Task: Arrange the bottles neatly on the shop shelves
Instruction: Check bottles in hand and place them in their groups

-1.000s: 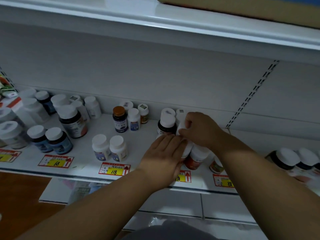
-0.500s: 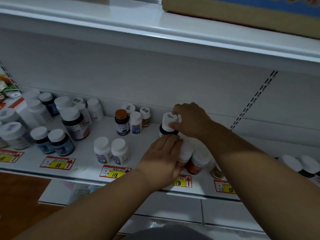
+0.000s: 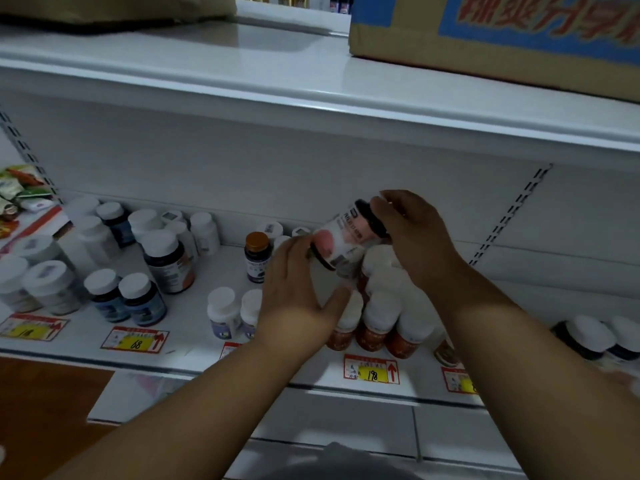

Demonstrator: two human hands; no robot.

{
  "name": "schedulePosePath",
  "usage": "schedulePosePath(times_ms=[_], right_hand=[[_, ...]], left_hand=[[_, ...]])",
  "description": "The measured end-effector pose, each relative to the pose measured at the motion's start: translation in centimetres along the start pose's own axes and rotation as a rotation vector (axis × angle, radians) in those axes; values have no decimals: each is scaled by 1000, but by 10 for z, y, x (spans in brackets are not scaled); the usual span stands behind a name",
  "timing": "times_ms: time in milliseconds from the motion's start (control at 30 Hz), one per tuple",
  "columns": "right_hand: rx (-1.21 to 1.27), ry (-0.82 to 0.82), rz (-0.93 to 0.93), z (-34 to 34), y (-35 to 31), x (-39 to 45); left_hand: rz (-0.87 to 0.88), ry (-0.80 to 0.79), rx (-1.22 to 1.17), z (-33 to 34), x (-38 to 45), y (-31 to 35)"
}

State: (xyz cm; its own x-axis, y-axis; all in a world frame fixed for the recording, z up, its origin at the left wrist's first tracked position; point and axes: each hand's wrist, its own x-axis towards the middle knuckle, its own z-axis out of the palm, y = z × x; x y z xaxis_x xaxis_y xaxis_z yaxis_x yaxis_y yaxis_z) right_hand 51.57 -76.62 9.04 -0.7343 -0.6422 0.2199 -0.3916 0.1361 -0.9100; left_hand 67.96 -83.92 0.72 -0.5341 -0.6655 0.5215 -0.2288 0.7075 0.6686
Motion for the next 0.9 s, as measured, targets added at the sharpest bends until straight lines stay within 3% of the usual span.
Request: schedulePosePath(times_ms=[67,167,400,634,800,900], right_hand=[[147,58,17,-8,-7,-17],[150,166,40,-28,-14,-42],[182,370,59,-114,-3,-93],[89,329,15,-215,34,-101],[129,131,45,-289,72,-83],[-82,-47,20,-327,88,-68]], left_hand=[[-36,-37,-68,-1,1,10],[-54,-173,-209,3,-5,28],[167,-339,-284,48,-26,97],[233,-412,-234,115,-39,170],[47,-354,-331,181,-60,226],[55,-252,-250,221,-65,244]])
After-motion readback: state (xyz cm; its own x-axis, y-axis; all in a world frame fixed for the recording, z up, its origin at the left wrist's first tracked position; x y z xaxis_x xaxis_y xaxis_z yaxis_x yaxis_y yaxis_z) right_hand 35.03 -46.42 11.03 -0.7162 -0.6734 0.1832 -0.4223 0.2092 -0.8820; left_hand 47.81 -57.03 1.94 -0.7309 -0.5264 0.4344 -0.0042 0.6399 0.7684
